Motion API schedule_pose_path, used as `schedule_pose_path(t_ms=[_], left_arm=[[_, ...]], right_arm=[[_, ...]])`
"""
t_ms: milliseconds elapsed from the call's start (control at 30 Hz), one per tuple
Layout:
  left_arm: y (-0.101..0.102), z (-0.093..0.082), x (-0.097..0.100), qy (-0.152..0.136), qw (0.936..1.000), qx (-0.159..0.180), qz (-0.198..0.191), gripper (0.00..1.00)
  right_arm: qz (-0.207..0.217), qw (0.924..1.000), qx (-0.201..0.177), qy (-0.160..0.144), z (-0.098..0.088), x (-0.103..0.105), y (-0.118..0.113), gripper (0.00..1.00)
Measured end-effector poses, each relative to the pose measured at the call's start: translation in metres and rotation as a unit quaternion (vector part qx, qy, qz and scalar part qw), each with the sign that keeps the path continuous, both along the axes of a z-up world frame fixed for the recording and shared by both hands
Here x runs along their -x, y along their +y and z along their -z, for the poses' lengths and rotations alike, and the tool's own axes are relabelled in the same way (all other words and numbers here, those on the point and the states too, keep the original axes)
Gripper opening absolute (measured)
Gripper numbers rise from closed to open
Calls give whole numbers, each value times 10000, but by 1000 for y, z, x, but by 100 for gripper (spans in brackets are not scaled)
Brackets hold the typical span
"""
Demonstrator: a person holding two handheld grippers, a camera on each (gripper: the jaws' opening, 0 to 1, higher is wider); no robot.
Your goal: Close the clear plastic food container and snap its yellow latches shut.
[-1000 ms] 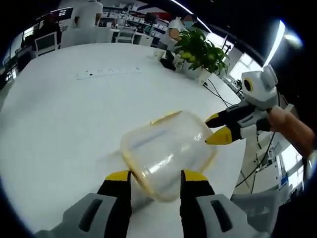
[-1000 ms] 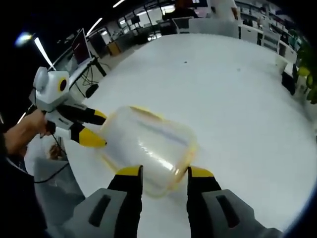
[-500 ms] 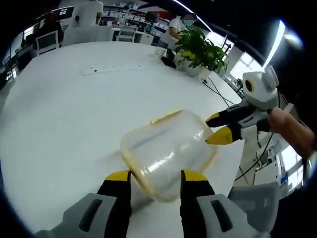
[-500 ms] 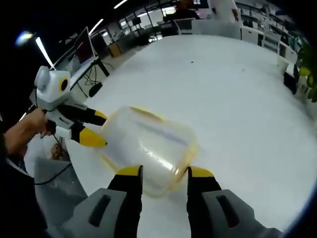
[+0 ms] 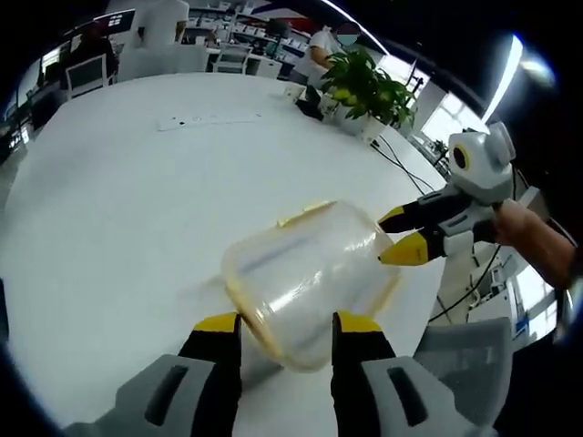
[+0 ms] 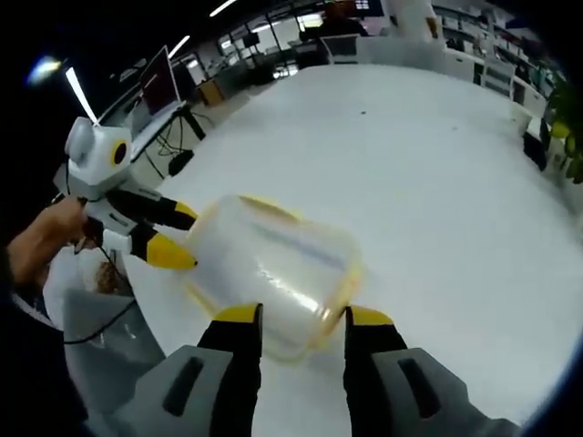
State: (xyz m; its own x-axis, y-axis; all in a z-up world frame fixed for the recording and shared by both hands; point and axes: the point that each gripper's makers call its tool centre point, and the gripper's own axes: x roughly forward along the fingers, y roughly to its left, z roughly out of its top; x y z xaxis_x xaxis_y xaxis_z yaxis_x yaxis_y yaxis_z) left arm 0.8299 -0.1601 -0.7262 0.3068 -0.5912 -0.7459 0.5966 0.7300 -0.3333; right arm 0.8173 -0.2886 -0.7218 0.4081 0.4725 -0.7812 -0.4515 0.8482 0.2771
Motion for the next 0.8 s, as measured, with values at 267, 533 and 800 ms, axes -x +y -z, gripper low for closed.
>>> schedule_pose_path(t_ms=[267, 533, 800], left_arm=[[13, 0, 9, 59, 9999, -43, 70, 32], [26, 0, 18, 78, 9999, -63, 82, 32], [34, -1, 27, 107, 9999, -86, 53, 32]], right_arm=[[23, 10000, -8, -12, 0, 10, 12, 31], [23, 10000, -18, -36, 0, 18, 24, 31], [-36, 10000, 3, -13, 0, 26, 32, 32]])
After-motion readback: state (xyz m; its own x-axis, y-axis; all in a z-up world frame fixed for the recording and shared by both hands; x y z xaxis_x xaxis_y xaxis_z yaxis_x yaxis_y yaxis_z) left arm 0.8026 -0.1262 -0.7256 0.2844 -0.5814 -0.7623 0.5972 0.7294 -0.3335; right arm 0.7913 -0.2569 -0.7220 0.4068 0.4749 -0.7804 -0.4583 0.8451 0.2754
